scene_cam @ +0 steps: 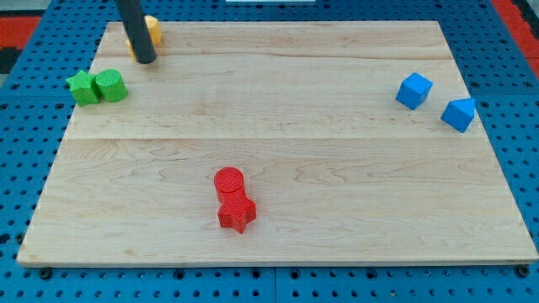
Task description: Slightly move the blue triangle towards the right
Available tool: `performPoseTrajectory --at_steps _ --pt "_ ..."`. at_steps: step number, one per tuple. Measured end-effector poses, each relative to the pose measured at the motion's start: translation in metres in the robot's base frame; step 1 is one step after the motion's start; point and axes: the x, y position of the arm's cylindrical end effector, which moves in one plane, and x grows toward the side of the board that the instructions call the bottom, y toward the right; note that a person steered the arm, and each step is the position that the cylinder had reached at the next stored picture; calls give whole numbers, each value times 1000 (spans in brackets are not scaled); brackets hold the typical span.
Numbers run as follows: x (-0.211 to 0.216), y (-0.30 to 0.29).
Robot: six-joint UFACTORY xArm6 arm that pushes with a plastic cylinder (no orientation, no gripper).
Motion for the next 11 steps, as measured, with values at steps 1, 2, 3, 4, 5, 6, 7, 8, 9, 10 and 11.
performPoseTrajectory --at_steps 1,2,3,4,5,6,7,8,9,10,11 --pt "62 17" --pt "138 -36" --pt "115 -89" --pt "79 -94" --pt "52 -71" --pt "69 -99" --pt "60 -117" --pt "17 -94" --pt "23 -103" --pt "6 -117" --pt "-11 -75"
